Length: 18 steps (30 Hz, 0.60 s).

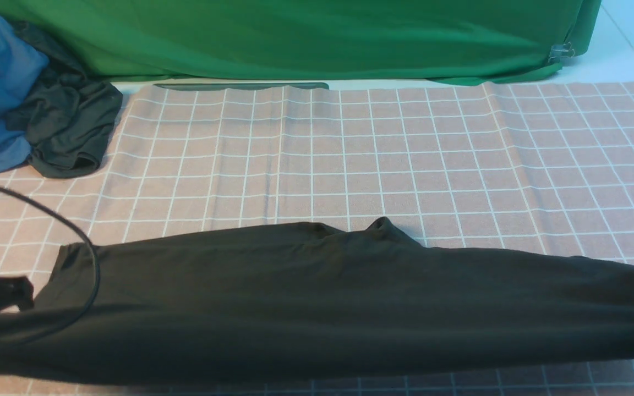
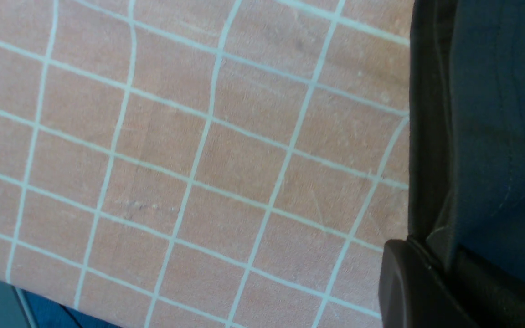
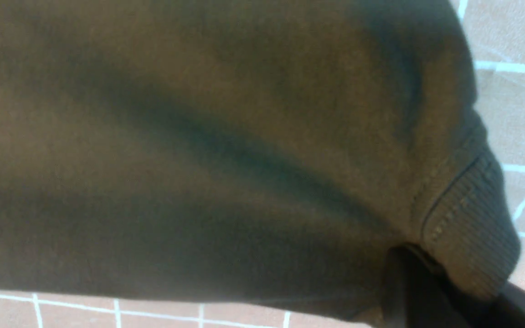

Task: Fold a long-sleeved shirt over a pink coffee tablecloth.
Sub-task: 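Pull the folded dark garment lengthwise by its ends to straighten it flat on the table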

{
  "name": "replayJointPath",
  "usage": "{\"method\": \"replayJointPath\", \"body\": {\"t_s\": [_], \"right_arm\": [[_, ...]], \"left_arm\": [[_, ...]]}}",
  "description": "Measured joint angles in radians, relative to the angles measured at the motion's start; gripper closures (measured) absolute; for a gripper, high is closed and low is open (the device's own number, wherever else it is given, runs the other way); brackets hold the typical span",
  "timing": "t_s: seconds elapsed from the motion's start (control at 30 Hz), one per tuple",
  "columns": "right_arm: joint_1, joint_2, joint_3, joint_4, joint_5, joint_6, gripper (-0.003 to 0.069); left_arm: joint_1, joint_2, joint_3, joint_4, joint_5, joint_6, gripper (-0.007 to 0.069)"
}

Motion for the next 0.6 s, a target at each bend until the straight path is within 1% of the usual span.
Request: {"method": "replayJointPath", "body": {"t_s": [0.1,0.17,0.23,0.3,0.33,0.37,0.4,0.43,0.47,0.5,0.6], "right_arm": [[0.0,0.0,0.0,-0.007,-0.005,0.022,0.054],[-0.001,0.0,0.0,-0.027,-0.011,0.035,0.0503],[-0.002,0.0,0.0,-0.036,-0.011,0.039,0.0457],[-0.003,0.0,0.0,-0.04,-0.007,0.045,0.0385],[-0.003,0.0,0.0,-0.04,-0.007,0.045,0.0373],[-0.004,0.0,0.0,-0.04,-0.006,0.049,0.0347],[-0.005,0.0,0.0,-0.04,-0.004,0.052,0.0321],[-0.005,0.0,0.0,-0.04,-0.004,0.053,0.0316],[-0.005,0.0,0.0,-0.04,-0.004,0.057,0.0312],[-0.005,0.0,0.0,-0.04,-0.004,0.072,0.0311],[-0.005,0.0,-0.001,-0.029,-0.011,0.091,0.0321]], "left_arm": [[0.0,-0.001,0.01,0.013,0.0,-0.01,0.0592],[0.0,-0.001,0.01,0.035,-0.002,-0.038,0.059],[0.001,-0.001,0.01,0.044,-0.001,-0.049,0.0578],[0.001,-0.001,0.01,0.056,-0.001,-0.059,0.0547],[0.001,-0.001,0.01,0.059,0.0,-0.059,0.0543],[0.001,-0.001,0.01,0.066,0.002,-0.062,0.0519],[0.002,-0.001,0.01,0.07,0.003,-0.067,0.0469],[0.002,-0.001,0.01,0.07,0.003,-0.067,0.0463],[0.002,-0.001,0.01,0.07,0.003,-0.069,0.0432],[0.002,-0.001,0.01,0.076,0.003,-0.074,0.0382],[0.002,-0.001,0.003,0.094,0.003,-0.075,0.0312]]}}
